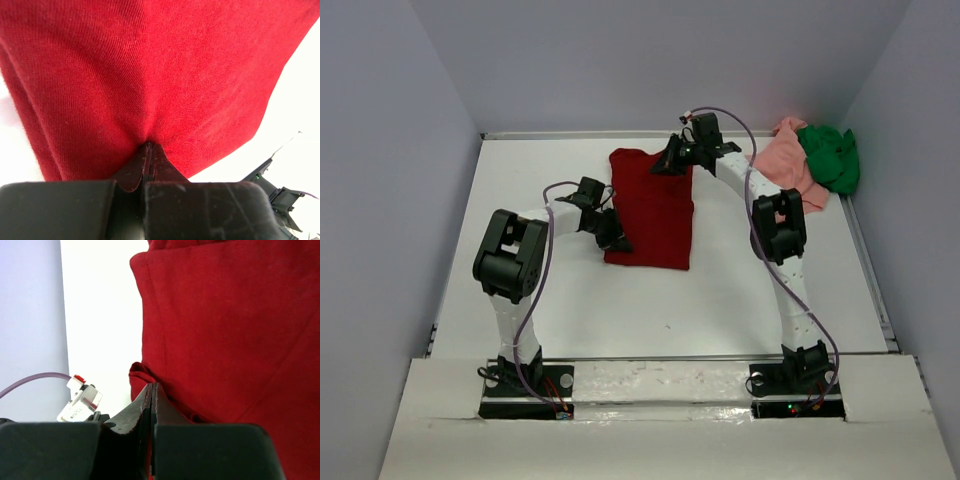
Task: Fold and stack the t-shirts
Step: Fold the folded rectangular tshirt in 1/3 of the way
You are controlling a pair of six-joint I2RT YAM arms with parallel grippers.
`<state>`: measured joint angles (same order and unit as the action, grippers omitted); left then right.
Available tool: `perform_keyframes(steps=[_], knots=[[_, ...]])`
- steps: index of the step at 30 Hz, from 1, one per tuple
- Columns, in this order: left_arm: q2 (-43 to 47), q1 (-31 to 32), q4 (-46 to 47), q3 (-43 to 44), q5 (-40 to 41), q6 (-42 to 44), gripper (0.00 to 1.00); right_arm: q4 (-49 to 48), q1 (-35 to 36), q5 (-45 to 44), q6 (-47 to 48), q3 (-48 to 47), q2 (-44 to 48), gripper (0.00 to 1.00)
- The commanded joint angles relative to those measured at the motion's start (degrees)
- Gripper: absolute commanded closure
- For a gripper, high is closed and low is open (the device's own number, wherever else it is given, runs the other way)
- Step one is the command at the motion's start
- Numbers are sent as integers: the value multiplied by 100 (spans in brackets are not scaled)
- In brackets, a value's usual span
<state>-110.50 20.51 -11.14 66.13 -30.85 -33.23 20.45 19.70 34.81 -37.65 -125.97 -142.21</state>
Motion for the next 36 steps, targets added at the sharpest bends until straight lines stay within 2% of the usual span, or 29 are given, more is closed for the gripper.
perform_keyframes(steps=[1,4,8,10,13,14,16,17,18,19,23,26,30,36], knots=[[239,23,-451,-109,176,168,100,73,95,17,223,98,387,100],[301,23,-486,-30,185,150,100,126,95,53,310,528,825,100],[537,23,-863,356,342,194,99,257,42,-123,521,1925,1669,100],[713,14,-1100,786,544,255,88,267,-27,-115,496,2496,2081,98],[977,-73,-1654,1557,957,387,83,267,-203,-18,486,3540,3039,87],[1004,-169,-1907,1735,1054,492,78,293,-291,26,495,3771,3503,69],[1039,-284,-2111,2149,1055,589,73,459,-344,245,469,4281,3866,39],[1039,-354,-2251,2219,994,686,64,565,-414,524,469,4413,3998,19],[1048,-494,-2279,2264,950,713,58,853,-415,579,512,4528,4200,18],[1091,-557,-2253,2160,888,730,46,960,-415,589,504,4825,4315,16],[1381,-829,-1824,1308,774,792,29,961,-415,686,443,5869,4851,12],[1452,-935,-1585,543,739,818,27,742,-415,782,425,6417,5036,12],[1505,-935,-1260,-221,686,845,27,-3,-415,993,22,7323,5221,12],[1373,-935,-952,-601,519,836,29,-602,-415,949,-243,7780,5125,17]])
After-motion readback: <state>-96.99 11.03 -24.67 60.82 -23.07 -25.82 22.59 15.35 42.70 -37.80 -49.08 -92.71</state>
